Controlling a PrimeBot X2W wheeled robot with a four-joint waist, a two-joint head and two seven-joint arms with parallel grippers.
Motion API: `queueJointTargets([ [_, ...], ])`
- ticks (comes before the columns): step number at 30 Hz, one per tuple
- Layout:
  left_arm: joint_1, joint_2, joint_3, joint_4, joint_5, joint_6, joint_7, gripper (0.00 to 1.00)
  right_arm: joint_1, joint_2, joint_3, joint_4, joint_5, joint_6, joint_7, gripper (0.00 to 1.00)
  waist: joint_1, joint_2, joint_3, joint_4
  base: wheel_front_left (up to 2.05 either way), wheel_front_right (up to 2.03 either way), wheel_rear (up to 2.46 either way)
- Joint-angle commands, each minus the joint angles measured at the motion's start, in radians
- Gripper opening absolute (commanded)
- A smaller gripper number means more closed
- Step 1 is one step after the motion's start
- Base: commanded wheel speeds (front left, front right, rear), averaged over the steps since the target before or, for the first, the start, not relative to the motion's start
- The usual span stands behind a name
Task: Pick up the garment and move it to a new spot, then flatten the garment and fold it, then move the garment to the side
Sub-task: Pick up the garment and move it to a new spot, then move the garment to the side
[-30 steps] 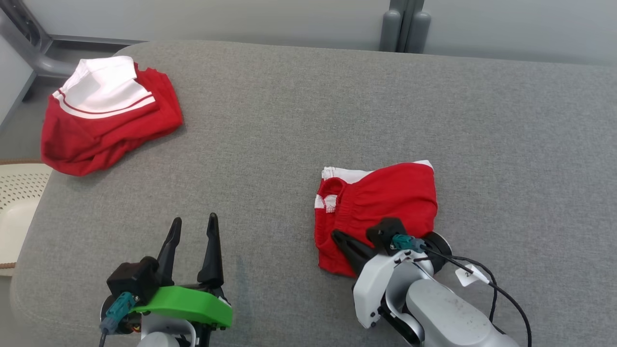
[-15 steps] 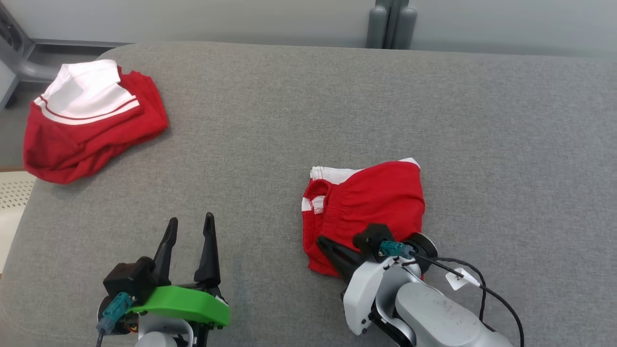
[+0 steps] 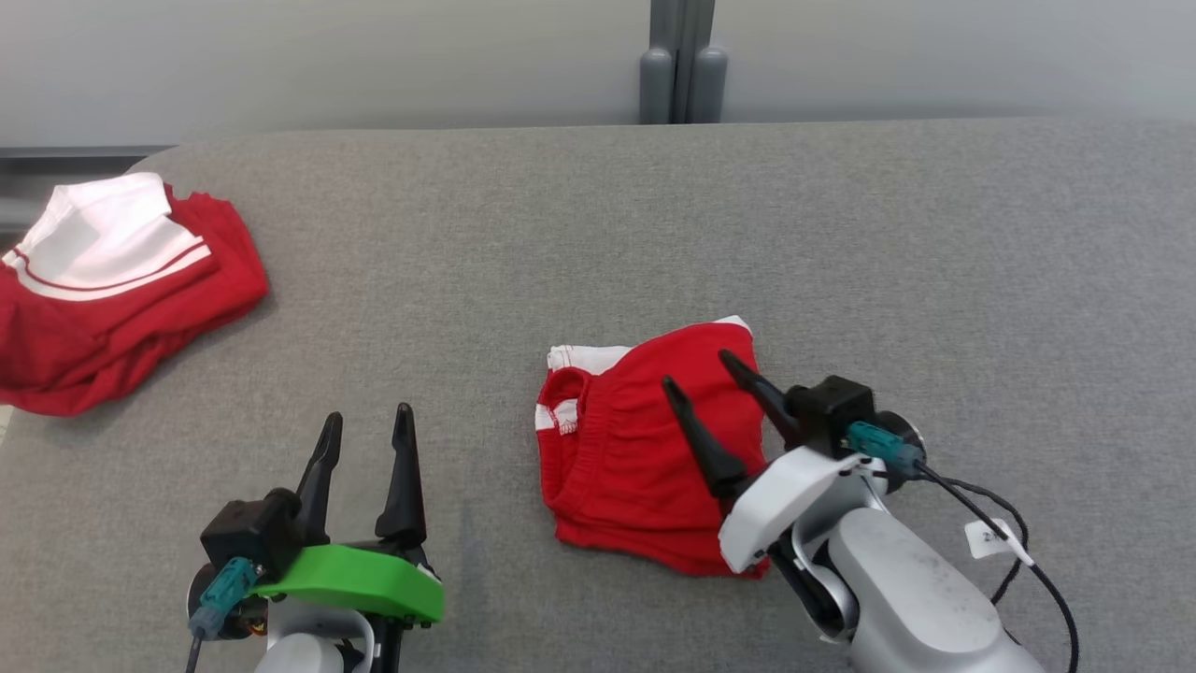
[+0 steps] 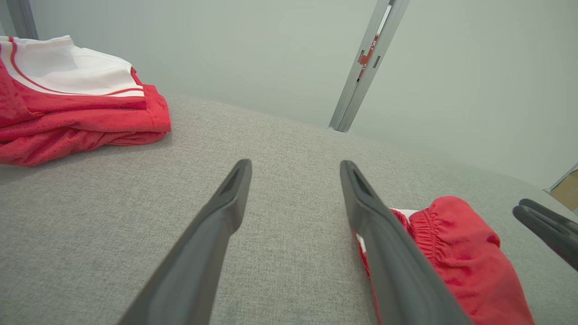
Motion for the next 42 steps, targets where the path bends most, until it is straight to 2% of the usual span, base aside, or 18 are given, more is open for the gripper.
queueJointTargets([
  [1, -0.009, -0.001, 0.004, 0.005, 0.01, 0.006, -0.006, 1.0, 0.03, -0.003, -0.036, -0.02, -0.015, 0.0, -0.003, 1.0, 0.0, 0.0, -0.026, -0.03, 0.0, 0.0, 0.0],
  [8, 0.031, -0.003, 0.026, 0.029, 0.019, 0.009, -0.007, 1.0, 0.17, -0.002, -0.258, -0.133, -0.106, 0.0, -0.003, 1.0, 0.0, 0.0, -0.06, -0.077, 0.0, 0.0, 0.0],
  [14, 0.075, -0.001, 0.058, 0.02, 0.036, -0.003, -0.007, 1.0, 0.275, -0.002, -0.378, -0.207, -0.13, 0.0, -0.003, 1.0, 0.0, 0.0, -0.079, -0.095, 0.0, 0.0, 0.0],
  [23, 0.131, -0.006, 0.091, -0.007, 0.068, -0.001, -0.007, 1.0, 0.332, -0.002, -0.391, -0.271, -0.138, 0.0, -0.003, 1.0, 0.0, 0.0, -0.093, -0.107, 0.0, 0.0, 0.0],
  [36, 0.128, -0.011, 0.097, -0.008, 0.077, -0.004, -0.007, 1.0, 0.341, -0.002, -0.399, -0.275, -0.152, 0.0, -0.002, 1.0, 0.0, 0.0, -0.088, -0.09, 0.0, 0.0, 0.0],
  [42, 0.11, -0.013, 0.091, -0.014, 0.079, -0.006, -0.007, 1.0, 0.308, -0.002, -0.402, -0.264, -0.166, 0.0, 0.05, 1.0, 0.0, 0.0, -0.07, -0.062, 0.0, 0.0, 0.0],
])
